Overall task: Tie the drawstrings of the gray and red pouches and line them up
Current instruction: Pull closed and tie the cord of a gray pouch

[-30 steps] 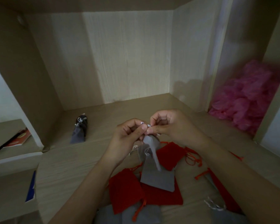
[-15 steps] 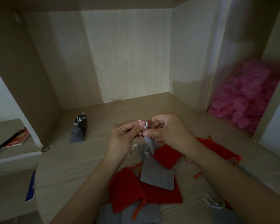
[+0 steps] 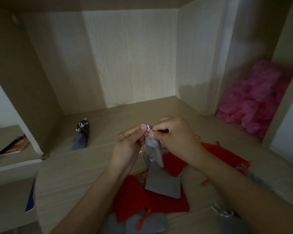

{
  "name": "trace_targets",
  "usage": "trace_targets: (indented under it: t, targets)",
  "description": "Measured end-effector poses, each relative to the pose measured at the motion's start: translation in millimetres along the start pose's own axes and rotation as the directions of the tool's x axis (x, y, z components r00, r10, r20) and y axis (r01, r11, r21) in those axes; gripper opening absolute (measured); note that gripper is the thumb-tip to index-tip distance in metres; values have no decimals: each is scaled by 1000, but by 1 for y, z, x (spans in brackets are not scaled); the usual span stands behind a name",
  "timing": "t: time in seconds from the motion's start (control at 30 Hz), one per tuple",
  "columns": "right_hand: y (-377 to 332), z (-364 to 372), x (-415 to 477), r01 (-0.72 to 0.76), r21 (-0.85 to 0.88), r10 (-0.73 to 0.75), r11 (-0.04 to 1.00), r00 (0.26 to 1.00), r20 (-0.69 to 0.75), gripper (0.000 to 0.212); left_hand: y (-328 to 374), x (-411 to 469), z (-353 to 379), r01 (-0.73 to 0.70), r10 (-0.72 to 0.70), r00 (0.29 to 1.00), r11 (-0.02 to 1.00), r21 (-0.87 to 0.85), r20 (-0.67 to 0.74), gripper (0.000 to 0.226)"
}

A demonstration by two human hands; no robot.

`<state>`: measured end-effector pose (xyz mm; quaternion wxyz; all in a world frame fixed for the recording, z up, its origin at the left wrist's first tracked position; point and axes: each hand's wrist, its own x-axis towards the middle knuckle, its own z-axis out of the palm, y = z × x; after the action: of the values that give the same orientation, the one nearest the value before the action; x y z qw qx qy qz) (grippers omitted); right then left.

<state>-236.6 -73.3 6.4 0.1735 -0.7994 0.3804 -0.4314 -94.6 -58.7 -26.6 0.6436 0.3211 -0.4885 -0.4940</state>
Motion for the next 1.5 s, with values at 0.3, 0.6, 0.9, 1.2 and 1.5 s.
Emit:
trace_targets:
  t: [0.3, 0.6, 0.9, 1.2, 1.5]
  targets:
    - [-6, -10, 2, -163, 178, 135, 970, 978, 162, 8, 11, 3, -19, -31, 16, 977, 997, 65, 214, 33]
    - [-6, -7, -1, -112, 51, 104, 992, 986, 132, 13, 24, -1, -20, -193, 136, 976, 898, 395, 167, 20]
    - [-11, -12, 0, -248, 297, 175, 922, 952, 252, 8, 25, 1, -23, -153, 83, 959, 957, 246, 271, 32]
    - [-8, -8, -2, -204, 190, 166, 960, 966, 196, 21, 32, -1, -24, -244, 157, 959, 878, 412, 235, 14]
    - [-10, -11, 1, -271, 303, 203, 914, 950, 238, 18, 39, -6, -13, -229, 208, 973, 904, 361, 99, 23]
